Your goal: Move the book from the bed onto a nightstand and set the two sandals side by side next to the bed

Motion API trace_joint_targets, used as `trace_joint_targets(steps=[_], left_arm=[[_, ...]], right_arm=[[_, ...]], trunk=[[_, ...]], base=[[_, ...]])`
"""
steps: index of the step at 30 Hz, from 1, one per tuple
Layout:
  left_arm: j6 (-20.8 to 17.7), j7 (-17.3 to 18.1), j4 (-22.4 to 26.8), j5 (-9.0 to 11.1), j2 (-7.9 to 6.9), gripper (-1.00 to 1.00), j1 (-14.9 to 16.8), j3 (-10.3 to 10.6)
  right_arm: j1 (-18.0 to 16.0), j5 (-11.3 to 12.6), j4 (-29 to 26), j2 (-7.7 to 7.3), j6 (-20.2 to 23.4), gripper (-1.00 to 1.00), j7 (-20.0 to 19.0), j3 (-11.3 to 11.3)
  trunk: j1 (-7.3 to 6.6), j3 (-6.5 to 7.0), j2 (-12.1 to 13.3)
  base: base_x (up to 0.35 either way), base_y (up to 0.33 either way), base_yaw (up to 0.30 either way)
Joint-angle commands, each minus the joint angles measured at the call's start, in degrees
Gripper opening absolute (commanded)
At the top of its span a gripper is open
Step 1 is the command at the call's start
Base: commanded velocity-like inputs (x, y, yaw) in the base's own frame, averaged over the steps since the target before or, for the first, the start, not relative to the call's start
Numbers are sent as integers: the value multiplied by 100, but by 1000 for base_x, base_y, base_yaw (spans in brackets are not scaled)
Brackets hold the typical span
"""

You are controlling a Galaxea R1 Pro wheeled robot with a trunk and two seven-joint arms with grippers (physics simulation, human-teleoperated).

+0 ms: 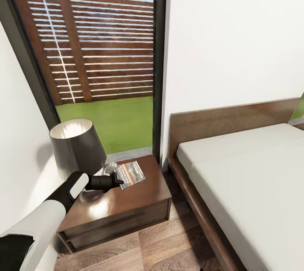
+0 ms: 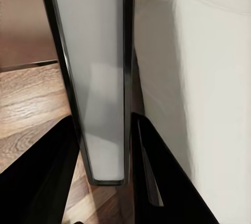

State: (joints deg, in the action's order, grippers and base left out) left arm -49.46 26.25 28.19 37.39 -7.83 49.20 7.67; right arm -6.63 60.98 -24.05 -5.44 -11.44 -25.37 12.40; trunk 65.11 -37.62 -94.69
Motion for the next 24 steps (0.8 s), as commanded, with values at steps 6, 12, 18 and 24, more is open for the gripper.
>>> trace_joint_targets(steps=[6, 12, 18, 24], left_arm=[[-1, 26, 2, -4, -7, -100, 3, 18], [4, 23, 2, -4, -4, -100, 6, 10], [6, 21, 2, -4, -3, -100, 3, 7], [6, 21, 2, -4, -7, -100, 4, 6]], right_arm=[[-5, 62, 6, -8, -34, 100, -12, 44], [-5, 67, 6, -9, -34, 100, -12, 44], [-5, 68, 6, -10, -34, 100, -12, 44], [-5, 71, 6, -10, -34, 100, -12, 44]], trunk=[[-1, -60, -3], [-1, -114, -3], [-1, -168, -3], [-1, -222, -3]], base=[[0, 0, 0], [0, 0, 0], [0, 0, 0], [0, 0, 0]])
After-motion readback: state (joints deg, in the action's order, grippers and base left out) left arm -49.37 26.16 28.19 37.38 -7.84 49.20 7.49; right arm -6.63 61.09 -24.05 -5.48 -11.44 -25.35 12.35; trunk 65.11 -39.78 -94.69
